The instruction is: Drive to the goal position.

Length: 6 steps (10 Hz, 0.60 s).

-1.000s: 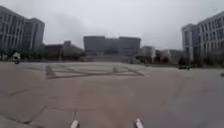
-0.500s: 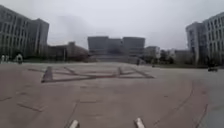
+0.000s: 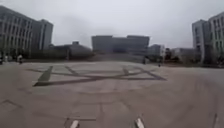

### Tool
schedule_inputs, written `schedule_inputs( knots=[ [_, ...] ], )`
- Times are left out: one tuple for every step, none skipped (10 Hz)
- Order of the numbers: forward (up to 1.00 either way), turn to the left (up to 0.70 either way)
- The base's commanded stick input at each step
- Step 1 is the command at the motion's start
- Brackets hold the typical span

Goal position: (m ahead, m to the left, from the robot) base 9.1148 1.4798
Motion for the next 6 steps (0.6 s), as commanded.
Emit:
schedule_inputs(
  knots=[
    [1.00, -0.10],
    [1.00, 0.00],
    [1.00, 0.00],
    [1.00, 0.00],
    [1.00, -0.05],
    [1.00, -0.30]
  ],
)
